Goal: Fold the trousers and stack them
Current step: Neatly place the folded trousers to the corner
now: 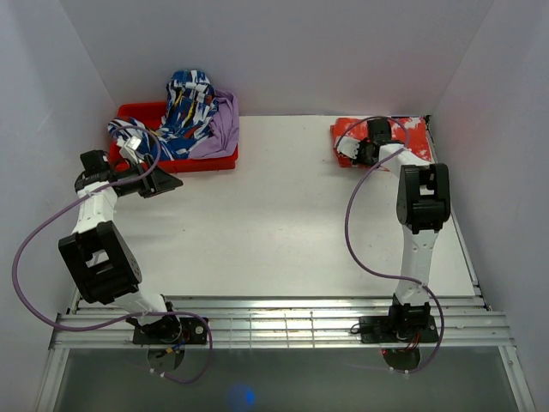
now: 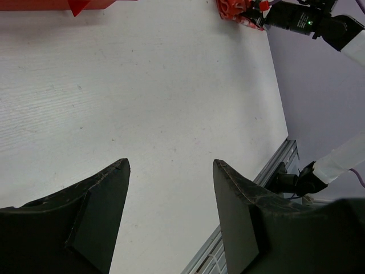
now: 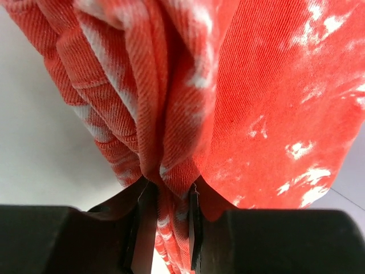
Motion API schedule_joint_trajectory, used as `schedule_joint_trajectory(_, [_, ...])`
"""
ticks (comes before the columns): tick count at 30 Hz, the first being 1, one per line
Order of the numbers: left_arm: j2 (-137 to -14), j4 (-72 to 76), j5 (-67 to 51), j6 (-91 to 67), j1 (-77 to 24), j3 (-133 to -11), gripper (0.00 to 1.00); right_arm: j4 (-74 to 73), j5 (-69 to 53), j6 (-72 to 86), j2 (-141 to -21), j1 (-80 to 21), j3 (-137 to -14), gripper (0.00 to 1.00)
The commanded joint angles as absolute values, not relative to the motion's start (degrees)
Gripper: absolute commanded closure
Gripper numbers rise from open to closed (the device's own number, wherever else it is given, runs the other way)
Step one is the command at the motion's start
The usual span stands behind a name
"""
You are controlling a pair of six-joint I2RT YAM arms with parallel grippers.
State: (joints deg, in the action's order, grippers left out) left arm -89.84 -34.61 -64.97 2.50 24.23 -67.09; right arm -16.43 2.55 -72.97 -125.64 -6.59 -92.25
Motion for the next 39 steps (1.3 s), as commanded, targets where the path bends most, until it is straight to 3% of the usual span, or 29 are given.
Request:
schedule_joint_trajectory(1, [-89.8,-34.7,-65.7,4.1,24.5,-66.4,0.29,-21.2,2.7,-79.9,-131.4,-4.3,-96.6,0.73])
schedule_joint_trajectory(16, [-91.7,-36.4,-64.6,5.4,24.9,-67.2,0.29,-15.8,4.7,-83.0,-140.5,-1.5,-105.4,0.73])
schedule_joint_trajectory(22, [-91.1,-36.5,-64.6,5.2,24.9,-67.5,0.26,-13.4,4.8,-84.0,-137.0,-1.3,-102.1,0.54])
schedule_joint_trajectory(25, [-90.5,-36.6,-64.8,5.1,24.9,-68.1,0.21,-10.8,5.0,-84.3,-133.1,-1.3,-98.4,0.28])
schedule_joint_trajectory(27, [-89.8,-36.8,-64.5,5.1,25.0,-68.9,0.17,-9.6,4.5,-83.3,-130.6,-1.4,-97.0,0.04])
schedule_joint_trajectory(29, [-89.0,-37.1,-63.0,5.1,24.9,-69.4,0.15,-11.3,2.9,-81.9,-127.2,-1.4,-97.7,0.10])
schedule_joint_trajectory(33, [-86.4,-38.1,-60.7,5.9,24.9,-71.0,0.12,-16.9,-0.5,-75.4,-120.8,-2.4,-101.7,0.10])
schedule_joint_trajectory(36, [-84.2,-38.7,-59.0,6.5,24.9,-70.7,0.02,-21.5,-4.5,-69.1,-114.9,-3.2,-104.4,0.10])
schedule_joint_trajectory(39, [-83.8,-41.5,-56.5,7.6,24.9,-71.1,0.02,-28.4,-7.5,-62.7,-108.5,-3.7,-105.6,0.10])
